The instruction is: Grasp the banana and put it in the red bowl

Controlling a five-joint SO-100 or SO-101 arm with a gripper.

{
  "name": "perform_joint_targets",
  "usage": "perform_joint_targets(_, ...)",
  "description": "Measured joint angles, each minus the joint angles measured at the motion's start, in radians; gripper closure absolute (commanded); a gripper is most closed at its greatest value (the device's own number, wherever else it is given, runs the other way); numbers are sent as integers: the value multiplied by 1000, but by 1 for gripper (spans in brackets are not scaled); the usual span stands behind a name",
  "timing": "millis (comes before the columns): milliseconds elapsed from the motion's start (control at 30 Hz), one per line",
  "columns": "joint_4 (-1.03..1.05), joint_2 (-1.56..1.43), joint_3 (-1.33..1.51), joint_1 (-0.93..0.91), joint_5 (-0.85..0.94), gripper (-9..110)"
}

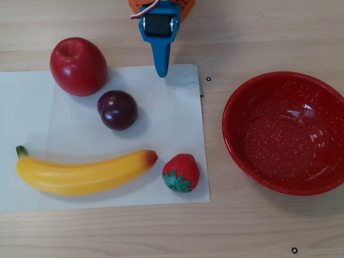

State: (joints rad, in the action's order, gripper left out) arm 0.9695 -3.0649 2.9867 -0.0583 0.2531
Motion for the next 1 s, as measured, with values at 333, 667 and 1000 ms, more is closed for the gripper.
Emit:
perform_joint_targets(333, 129, 331, -397, 0, 0, 101)
perform_joint_targets(667, 305, 699, -808, 14, -23, 101)
perform_joint_targets(1000, 522, 1081, -1253, 91, -74, 101)
